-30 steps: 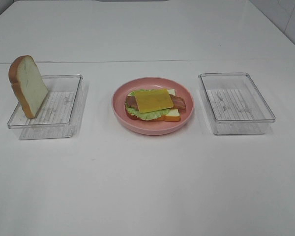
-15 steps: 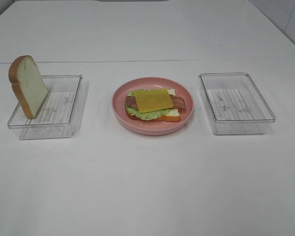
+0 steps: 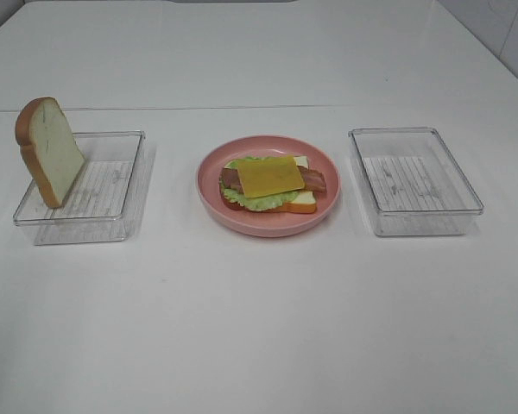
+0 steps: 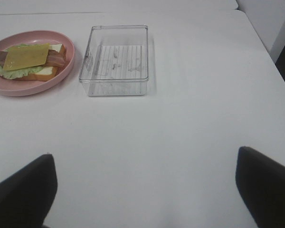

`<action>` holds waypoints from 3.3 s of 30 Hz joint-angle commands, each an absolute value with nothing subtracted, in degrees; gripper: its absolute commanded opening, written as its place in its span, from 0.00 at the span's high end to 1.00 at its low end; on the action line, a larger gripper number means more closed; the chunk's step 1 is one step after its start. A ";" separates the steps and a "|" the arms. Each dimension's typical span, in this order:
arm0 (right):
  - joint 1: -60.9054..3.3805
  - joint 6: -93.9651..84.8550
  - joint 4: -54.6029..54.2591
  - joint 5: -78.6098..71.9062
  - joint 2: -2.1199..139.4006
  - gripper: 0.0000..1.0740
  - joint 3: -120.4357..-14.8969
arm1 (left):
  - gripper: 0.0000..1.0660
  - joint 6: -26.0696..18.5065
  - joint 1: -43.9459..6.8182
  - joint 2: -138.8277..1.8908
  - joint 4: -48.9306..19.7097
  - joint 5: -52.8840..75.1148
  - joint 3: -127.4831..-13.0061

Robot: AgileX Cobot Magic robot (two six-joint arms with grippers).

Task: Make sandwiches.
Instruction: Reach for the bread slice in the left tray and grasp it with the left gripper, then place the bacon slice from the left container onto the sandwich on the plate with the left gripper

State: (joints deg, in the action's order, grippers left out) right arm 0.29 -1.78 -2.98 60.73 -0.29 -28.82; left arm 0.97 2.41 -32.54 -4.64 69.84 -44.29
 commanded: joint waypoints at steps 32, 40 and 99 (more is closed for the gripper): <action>0.23 -2.01 -2.69 60.16 -1.66 0.08 -28.65 | 0.04 3.09 -1.83 -123.76 -2.58 73.05 -114.88; 0.23 -2.01 -2.69 60.16 -1.66 0.08 -28.65 | 0.04 1.78 -1.83 -128.51 -5.44 73.05 -115.62; 0.23 -2.01 -2.75 60.16 -1.66 0.08 -28.65 | 0.99 -10.60 -7.68 -121.98 -48.87 66.52 -115.79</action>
State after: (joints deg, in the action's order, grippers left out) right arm 0.29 -1.78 -2.92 60.62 -0.29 -28.82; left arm -7.16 -4.76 -120.03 -43.49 68.24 -115.85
